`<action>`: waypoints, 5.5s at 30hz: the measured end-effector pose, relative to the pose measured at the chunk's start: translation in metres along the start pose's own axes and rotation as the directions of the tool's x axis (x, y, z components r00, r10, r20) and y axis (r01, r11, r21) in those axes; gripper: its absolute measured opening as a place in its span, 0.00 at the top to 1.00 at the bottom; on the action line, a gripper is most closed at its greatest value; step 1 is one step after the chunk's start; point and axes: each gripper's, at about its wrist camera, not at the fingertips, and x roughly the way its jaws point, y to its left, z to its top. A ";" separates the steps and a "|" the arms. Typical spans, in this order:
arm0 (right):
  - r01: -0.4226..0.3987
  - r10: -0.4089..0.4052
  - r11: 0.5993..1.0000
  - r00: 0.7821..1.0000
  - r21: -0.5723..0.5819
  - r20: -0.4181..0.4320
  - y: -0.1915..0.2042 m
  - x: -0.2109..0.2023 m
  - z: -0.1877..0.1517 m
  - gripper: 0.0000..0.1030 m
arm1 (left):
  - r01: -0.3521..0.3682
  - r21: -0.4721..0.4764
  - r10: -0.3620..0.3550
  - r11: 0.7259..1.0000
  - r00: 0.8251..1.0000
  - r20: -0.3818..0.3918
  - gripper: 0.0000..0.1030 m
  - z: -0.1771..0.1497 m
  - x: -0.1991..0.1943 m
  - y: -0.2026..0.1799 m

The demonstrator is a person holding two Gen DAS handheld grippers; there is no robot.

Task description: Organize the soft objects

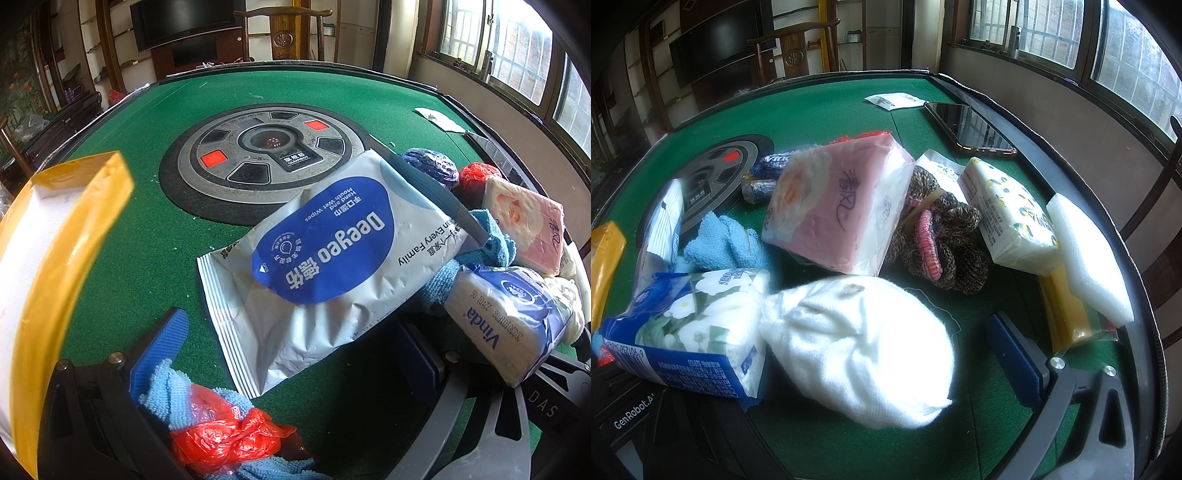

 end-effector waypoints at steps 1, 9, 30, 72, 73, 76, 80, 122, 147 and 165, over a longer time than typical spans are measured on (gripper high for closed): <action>0.000 0.000 1.000 1.000 0.000 0.000 0.000 0.000 0.000 0.01 | 0.000 0.000 0.000 1.000 1.000 0.000 0.00 0.000 0.000 0.000; 0.000 0.000 1.000 1.000 0.000 0.000 0.000 0.000 0.000 0.01 | 0.000 0.000 0.000 1.000 1.000 0.000 0.00 0.000 0.000 0.000; 0.000 0.000 1.000 1.000 0.000 0.000 0.000 0.000 0.000 0.01 | 0.000 0.000 0.000 1.000 1.000 0.000 0.00 0.000 0.000 0.000; -0.053 0.052 0.998 0.997 -0.019 -0.051 -0.002 -0.002 0.002 0.01 | 0.131 0.180 -0.122 0.975 0.991 -0.058 0.00 -0.017 -0.015 0.008; -0.053 0.052 0.999 0.996 0.000 -0.075 -0.004 -0.004 0.001 0.01 | 0.142 0.192 -0.131 0.971 0.989 -0.069 0.00 -0.018 -0.017 0.007; -0.007 0.007 1.000 0.990 -0.002 -0.143 0.001 -0.007 -0.003 0.01 | 0.153 0.209 -0.141 0.966 0.987 -0.075 0.00 -0.020 -0.018 0.005; -0.026 0.021 0.999 0.989 -0.032 -0.144 0.003 -0.010 -0.008 0.01 | 0.112 0.175 -0.105 0.978 0.993 -0.048 0.00 -0.017 -0.015 0.002; -0.159 0.132 0.986 0.931 0.052 0.341 -0.012 -0.081 0.006 0.01 | 0.262 0.148 -0.263 0.954 0.965 -0.009 0.62 -0.041 -0.059 0.043; -0.399 0.405 0.914 0.907 0.065 -0.120 0.037 -0.062 -0.025 0.01 | 0.385 -0.094 -0.360 0.918 0.909 0.210 0.61 -0.066 -0.137 0.194; -0.307 0.321 0.941 0.943 0.144 -0.089 0.034 -0.039 -0.028 0.20 | 0.362 -0.144 -0.326 0.921 0.919 0.224 0.61 -0.067 -0.136 0.221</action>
